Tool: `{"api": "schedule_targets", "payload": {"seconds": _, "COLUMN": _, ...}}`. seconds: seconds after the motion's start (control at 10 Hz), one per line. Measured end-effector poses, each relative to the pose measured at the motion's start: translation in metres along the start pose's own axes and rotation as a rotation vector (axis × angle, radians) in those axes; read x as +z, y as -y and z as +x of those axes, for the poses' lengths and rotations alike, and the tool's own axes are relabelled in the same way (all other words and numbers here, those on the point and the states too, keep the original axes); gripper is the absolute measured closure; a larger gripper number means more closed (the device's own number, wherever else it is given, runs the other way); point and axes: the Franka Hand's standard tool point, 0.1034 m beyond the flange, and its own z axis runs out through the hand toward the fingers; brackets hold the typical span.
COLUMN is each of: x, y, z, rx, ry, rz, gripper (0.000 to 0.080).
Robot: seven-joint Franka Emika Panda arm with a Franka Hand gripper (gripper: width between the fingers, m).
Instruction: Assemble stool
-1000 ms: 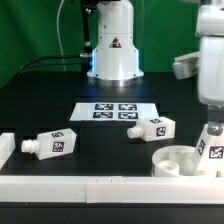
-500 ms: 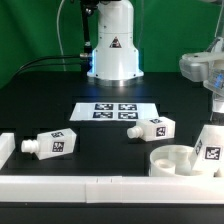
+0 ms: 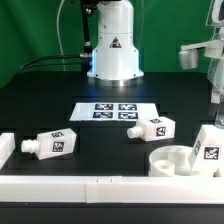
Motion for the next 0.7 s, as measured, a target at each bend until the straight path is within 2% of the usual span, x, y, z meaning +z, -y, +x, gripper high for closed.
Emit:
{"api": "schedule_targets", "payload": {"seconds": 0.1, "x": 0.005, "y": 0.003, "z": -0.002, "rx": 0.04, "ry": 0.01, "rz": 0.013, "gripper": 0.0151}}
{"api": "schedule_targets", "payload": {"seconds": 0.2, "x": 0.013, "y": 0.012, "z": -0.005, "rx": 0.101, "ry": 0.053, "rz": 0.061, "gripper": 0.0151}}
{"api": "schedule_targets", "payload": {"seconds": 0.4, "x": 0.02, "y": 0.019, "z": 0.002, "rx": 0.128, "ry": 0.062, "rz": 0.071, "gripper": 0.0151}}
{"api": "schedule_targets", "payload": {"seconds": 0.7, "x": 0.034, "y": 0.029, "z": 0.004, "rx": 0.15, "ry": 0.082, "rz": 0.093, "gripper": 0.0151}}
